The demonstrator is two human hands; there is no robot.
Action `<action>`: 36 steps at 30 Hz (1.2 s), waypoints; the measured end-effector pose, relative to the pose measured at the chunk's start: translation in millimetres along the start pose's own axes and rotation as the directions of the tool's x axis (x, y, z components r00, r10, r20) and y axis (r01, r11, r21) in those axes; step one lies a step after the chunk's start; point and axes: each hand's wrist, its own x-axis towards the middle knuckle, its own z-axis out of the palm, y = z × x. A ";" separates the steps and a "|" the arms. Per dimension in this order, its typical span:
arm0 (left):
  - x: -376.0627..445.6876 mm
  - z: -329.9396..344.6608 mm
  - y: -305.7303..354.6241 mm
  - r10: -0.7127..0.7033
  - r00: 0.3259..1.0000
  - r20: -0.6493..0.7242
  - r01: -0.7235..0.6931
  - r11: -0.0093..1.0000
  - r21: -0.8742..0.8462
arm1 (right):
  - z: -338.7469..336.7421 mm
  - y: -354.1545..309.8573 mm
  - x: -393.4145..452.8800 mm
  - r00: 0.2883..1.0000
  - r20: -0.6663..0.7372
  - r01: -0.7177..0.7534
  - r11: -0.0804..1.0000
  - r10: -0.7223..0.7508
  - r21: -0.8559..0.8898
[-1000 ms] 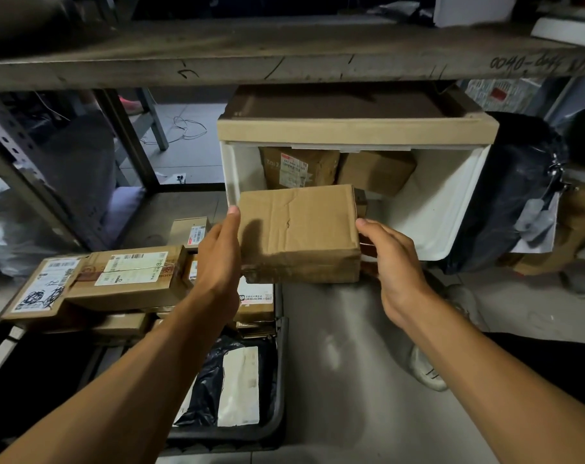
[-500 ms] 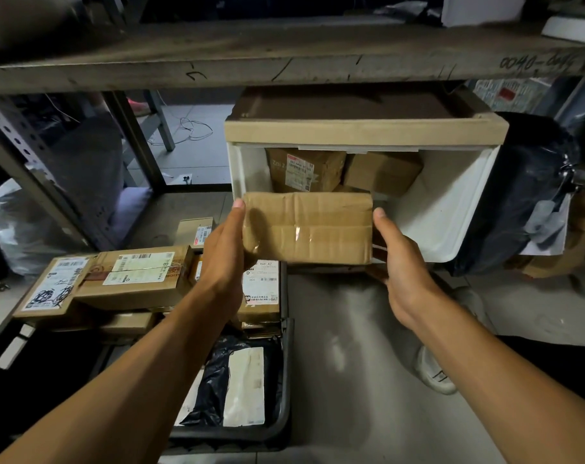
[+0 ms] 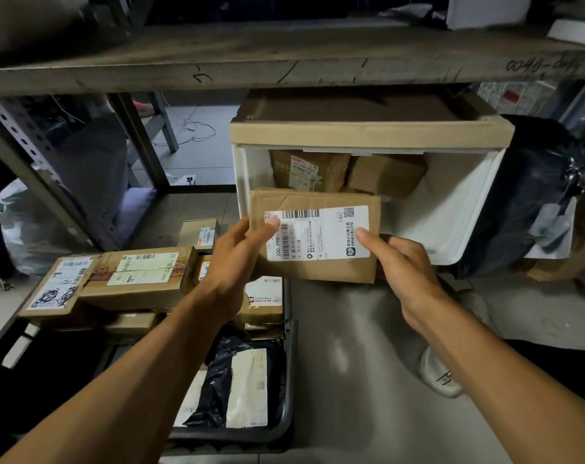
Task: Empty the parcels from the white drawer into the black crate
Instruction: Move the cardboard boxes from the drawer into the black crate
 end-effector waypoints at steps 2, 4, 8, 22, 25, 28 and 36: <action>1.5 -1.1 -2.4 -0.023 1.000 -0.009 0.023 1.000 -0.006 | 0.7 0.1 -0.5 0.999 -0.033 -0.001 1.000 0.000 -0.014; 1.8 -0.3 -3.8 -0.050 0.999 -0.015 0.051 0.999 0.008 | 3.0 0.6 -2.3 0.997 -0.080 -0.012 0.999 0.014 0.033; 0.5 1.7 -11.0 -0.128 0.992 -0.001 0.128 0.992 -0.001 | 4.5 -1.5 0.6 0.989 -0.116 -0.071 0.984 0.091 0.163; 11.0 12.6 -20.2 -0.224 0.974 0.043 0.209 0.805 -0.556 | 18.8 1.4 -4.6 0.965 0.192 -0.244 0.879 0.178 0.410; 10.7 12.4 -24.5 -0.211 0.976 0.046 0.206 0.848 -0.489 | 16.6 1.5 -5.2 0.953 0.224 -0.282 0.876 0.206 0.392; 10.3 6.9 -20.3 -0.203 0.979 -0.020 0.175 0.888 -0.426 | 11.5 -3.6 -5.6 0.952 0.225 -0.279 0.893 0.208 0.354; 10.7 0.0 -16.1 -0.279 0.960 -0.035 0.244 0.887 -0.393 | 16.0 -3.4 -3.8 0.929 0.298 -0.287 0.935 0.219 0.208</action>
